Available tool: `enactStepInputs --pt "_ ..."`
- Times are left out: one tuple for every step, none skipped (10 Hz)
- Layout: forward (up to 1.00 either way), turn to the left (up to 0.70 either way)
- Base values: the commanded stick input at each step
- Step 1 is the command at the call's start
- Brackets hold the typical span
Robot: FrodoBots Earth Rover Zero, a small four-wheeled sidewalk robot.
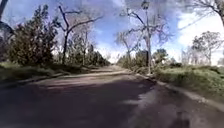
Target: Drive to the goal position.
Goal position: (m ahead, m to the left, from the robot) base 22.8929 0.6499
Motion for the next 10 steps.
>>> enactStepInputs --pt "1.00 0.00" --pt "1.00 0.00" --pt "1.00 0.00" --pt "1.00 0.00" --pt "1.00 0.00" --pt "1.00 0.00" --pt "1.00 0.00" --pt "1.00 0.00" --pt "1.00 0.00" --pt "1.00 0.00"
